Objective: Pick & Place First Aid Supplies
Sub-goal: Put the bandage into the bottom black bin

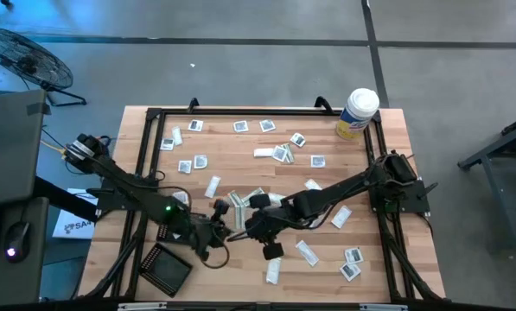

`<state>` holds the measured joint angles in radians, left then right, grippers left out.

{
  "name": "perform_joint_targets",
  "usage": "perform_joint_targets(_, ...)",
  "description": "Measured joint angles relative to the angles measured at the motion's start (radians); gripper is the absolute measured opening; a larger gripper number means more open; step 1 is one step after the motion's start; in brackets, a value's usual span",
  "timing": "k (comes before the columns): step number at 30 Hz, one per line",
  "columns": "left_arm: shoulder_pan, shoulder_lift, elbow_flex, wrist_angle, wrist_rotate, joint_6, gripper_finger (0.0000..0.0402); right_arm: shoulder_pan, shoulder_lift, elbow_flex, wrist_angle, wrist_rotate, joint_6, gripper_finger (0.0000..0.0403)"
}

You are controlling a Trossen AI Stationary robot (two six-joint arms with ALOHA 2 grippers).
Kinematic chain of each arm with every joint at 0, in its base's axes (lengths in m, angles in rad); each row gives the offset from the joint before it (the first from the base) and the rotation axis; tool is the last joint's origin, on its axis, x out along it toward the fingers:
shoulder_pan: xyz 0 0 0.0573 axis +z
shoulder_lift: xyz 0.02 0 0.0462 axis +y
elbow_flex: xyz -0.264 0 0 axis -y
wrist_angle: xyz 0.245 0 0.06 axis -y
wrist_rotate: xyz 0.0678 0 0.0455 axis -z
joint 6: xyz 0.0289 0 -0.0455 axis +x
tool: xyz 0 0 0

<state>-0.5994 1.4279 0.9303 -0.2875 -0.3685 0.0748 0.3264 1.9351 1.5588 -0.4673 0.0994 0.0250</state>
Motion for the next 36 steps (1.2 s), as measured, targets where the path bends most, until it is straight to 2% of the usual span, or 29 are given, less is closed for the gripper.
perform_joint_targets(6, -0.087, -0.014, 0.132, -0.358, 0.279, -0.367, 0.0001, -0.007, 0.000, -0.005, 0.000, 0.177, 0.000, 0.0143)
perform_joint_targets(10, -0.162, -0.014, 0.134, -0.441, 0.479, -0.602, 0.0001, -0.024, 0.001, -0.011, -0.006, 0.240, 0.000, 0.0155)
perform_joint_targets(12, -0.209, -0.013, 0.118, -0.454, 0.524, -0.666, 0.0001, -0.032, 0.001, -0.011, 0.000, 0.237, 0.002, 0.0157)
perform_joint_targets(19, -0.312, -0.003, 0.012, -0.378, 0.572, -0.835, 0.0000, -0.042, 0.001, -0.011, 0.000, 0.229, 0.018, 0.0154)
perform_joint_targets(23, -0.311, -0.003, -0.057, -0.303, 0.595, -0.872, 0.0000, -0.047, 0.001, -0.011, 0.001, 0.232, 0.014, 0.0158)
perform_joint_targets(28, -0.301, -0.003, -0.110, -0.282, 0.602, -1.006, 0.0002, -0.047, 0.001, -0.011, -0.008, 0.233, -0.005, 0.0166)
perform_joint_targets(32, -0.304, -0.003, -0.127, -0.262, 0.612, -1.026, 0.0018, -0.047, 0.002, -0.011, -0.006, 0.234, -0.007, 0.0167)
perform_joint_targets(36, -0.303, -0.003, -0.139, -0.253, 0.557, -1.028, 0.0051, -0.047, 0.002, -0.011, -0.005, 0.233, 0.009, 0.0167)
